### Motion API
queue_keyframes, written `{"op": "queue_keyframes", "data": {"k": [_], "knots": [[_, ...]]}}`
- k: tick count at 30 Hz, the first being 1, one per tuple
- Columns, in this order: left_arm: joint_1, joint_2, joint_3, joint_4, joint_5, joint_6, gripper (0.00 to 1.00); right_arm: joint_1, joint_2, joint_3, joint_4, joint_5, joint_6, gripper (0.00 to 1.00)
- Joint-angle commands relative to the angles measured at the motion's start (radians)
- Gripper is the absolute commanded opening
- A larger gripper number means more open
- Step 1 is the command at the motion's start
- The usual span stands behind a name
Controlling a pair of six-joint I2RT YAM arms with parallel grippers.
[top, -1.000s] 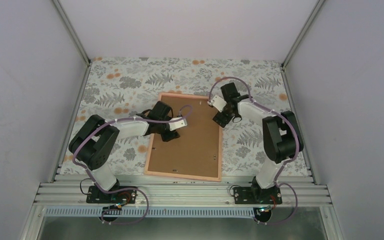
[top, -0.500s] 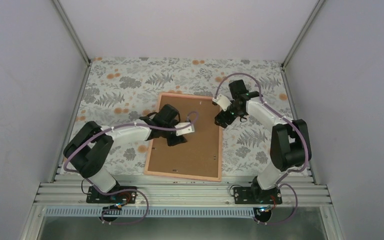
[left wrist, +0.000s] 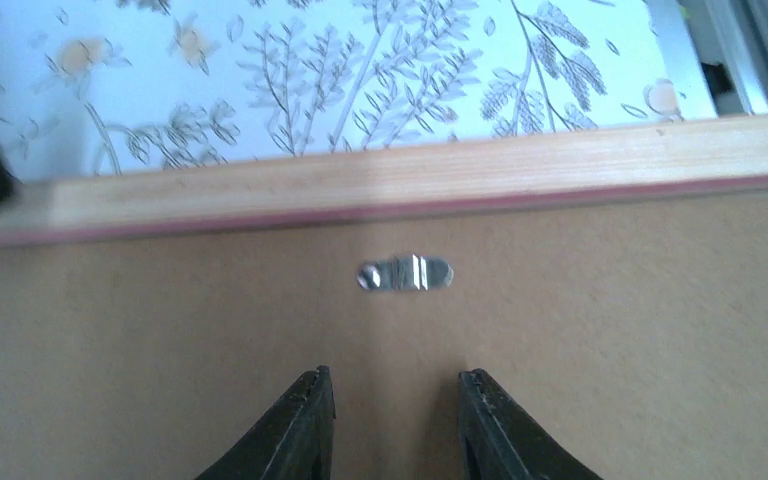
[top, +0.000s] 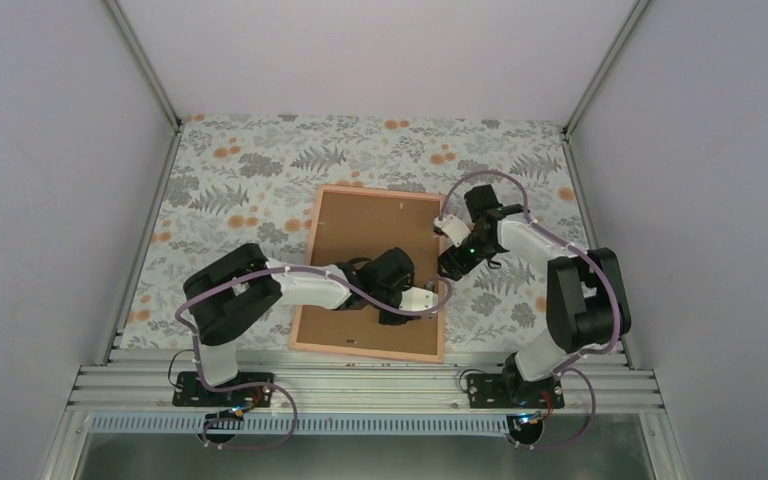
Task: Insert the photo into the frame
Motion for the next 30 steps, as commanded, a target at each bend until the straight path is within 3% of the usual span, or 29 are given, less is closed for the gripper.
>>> {"op": "queue_keyframes", "data": {"k": [1, 8, 16, 20, 30], "knots": [[-0.03, 0.046, 0.011, 0.1, -0.032, 0.026, 0.32, -0.007, 0.061, 0.0, 0.0, -0.014, 0.006, 0.77], [-0.052, 0.098, -0.008, 0.166, -0.092, 0.025, 0.28, -0.007, 0.163, 0.035, -0.037, -0.077, -0.001, 0.64], [-0.053, 0.141, 0.014, 0.186, -0.143, -0.015, 0.24, -0.008, 0.191, 0.019, -0.001, -0.026, 0.044, 0.4], [-0.053, 0.147, 0.009, 0.213, -0.187, -0.062, 0.14, -0.011, 0.202, 0.009, 0.013, -0.006, 0.053, 0.35], [-0.052, 0.168, 0.033, 0.243, -0.307, -0.161, 0.03, -0.016, 0.201, 0.001, 0.025, 0.012, 0.059, 0.25]]}}
